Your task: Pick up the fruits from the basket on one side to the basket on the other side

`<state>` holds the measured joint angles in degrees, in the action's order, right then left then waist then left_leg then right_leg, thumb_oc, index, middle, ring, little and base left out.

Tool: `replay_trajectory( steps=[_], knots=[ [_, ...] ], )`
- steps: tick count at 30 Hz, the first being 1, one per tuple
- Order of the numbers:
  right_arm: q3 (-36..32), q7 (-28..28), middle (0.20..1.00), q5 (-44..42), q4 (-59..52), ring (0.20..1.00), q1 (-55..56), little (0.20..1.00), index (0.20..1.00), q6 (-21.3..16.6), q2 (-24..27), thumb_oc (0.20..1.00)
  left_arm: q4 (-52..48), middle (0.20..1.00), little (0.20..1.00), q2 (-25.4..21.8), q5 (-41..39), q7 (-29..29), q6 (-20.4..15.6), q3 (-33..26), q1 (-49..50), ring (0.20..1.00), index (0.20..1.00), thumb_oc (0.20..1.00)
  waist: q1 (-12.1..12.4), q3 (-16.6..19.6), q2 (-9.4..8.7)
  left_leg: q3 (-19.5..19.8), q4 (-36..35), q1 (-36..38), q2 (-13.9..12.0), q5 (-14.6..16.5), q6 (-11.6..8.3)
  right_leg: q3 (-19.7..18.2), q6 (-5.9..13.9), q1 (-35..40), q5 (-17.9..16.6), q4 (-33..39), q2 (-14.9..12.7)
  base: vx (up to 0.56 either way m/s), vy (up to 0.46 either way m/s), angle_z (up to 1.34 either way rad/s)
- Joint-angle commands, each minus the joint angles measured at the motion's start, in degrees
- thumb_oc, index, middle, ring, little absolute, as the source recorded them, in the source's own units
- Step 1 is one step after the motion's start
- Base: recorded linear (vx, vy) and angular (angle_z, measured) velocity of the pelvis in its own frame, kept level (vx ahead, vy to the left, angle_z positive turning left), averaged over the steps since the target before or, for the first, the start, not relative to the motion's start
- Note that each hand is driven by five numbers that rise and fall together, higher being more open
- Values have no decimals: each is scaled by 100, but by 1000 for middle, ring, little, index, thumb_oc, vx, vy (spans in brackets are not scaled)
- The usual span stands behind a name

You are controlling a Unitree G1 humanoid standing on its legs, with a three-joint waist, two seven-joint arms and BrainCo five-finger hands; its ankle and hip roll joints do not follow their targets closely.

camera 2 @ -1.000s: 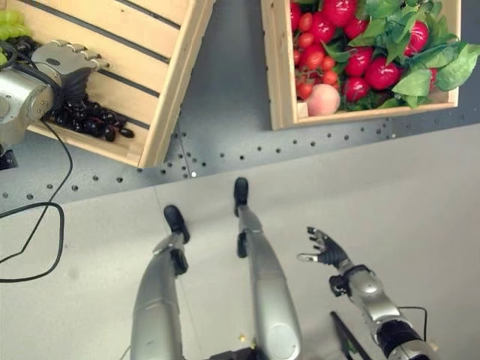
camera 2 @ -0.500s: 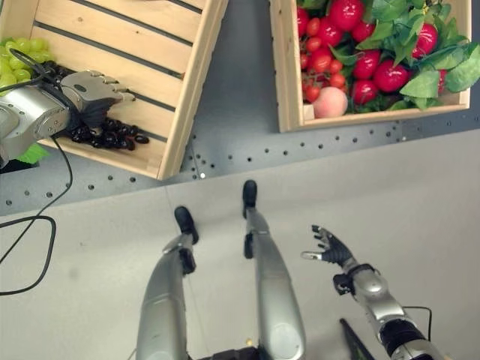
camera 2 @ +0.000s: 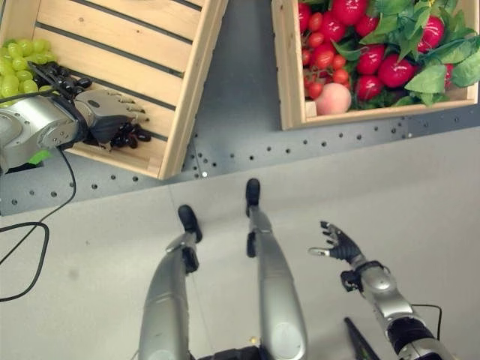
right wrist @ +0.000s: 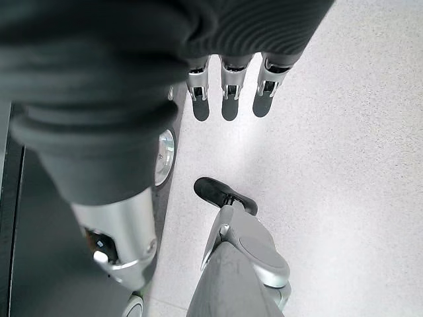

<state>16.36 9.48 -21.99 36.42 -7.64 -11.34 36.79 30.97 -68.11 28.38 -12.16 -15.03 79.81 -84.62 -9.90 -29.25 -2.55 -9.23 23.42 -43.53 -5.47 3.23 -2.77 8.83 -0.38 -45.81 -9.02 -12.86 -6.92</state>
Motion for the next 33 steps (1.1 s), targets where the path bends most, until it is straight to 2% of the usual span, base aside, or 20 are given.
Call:
replay_trajectory(
  steps=[1,9,10,11,12,21,33],
  knots=[
    [-305,-2,1000,0,-164,1000,281,1000,1000,-117,427,1000,-542,1000,1000,-750,-107,-303,-147,40,430,1000,1000,1000,49,-51,248,30,-432,409,52,128,40,90,990,303,972,-665,-305,0,0,0],
    [-383,-19,1000,22,-181,1000,286,1000,1000,-73,391,1000,-537,1000,1000,-812,-79,-467,-40,40,477,1000,1000,1000,88,-52,248,30,-388,385,46,160,57,98,975,269,987,-708,-303,0,0,0],
    [-400,-23,1000,22,-192,1000,291,1000,1000,-63,375,1000,-531,373,373,-833,-29,-476,-9,40,482,373,373,373,97,-52,241,29,-365,370,50,175,61,85,976,262,989,-701,-307,0,0,0],
    [-400,-23,1000,22,-192,1000,291,1000,1000,-63,375,1000,-530,316,316,-832,-28,-475,-8,40,482,316,316,316,98,-52,240,29,-363,369,50,176,61,85,976,261,989,-701,-307,0,0,0],
    [-412,-17,1000,14,-212,1000,298,1000,1000,-56,368,1000,-515,200,200,-829,-13,-497,13,40,480,200,200,200,105,-52,233,24,-363,363,48,177,63,80,980,259,988,-700,-306,0,0,0],
    [-509,60,1000,-24,-450,1000,427,1000,1000,-30,278,1000,-531,200,200,-875,27,-566,135,23,406,200,200,200,149,-53,148,24,-280,290,35,212,75,63,971,182,1004,-756,-298,1,0,1],
    [-554,68,1000,-33,-575,1000,447,1000,1000,-26,290,1000,-505,200,200,-858,65,-533,167,-88,449,200,200,200,145,-52,141,37,-240,257,27,211,78,78,963,152,1005,-799,-314,0,0,0]
  ],
)
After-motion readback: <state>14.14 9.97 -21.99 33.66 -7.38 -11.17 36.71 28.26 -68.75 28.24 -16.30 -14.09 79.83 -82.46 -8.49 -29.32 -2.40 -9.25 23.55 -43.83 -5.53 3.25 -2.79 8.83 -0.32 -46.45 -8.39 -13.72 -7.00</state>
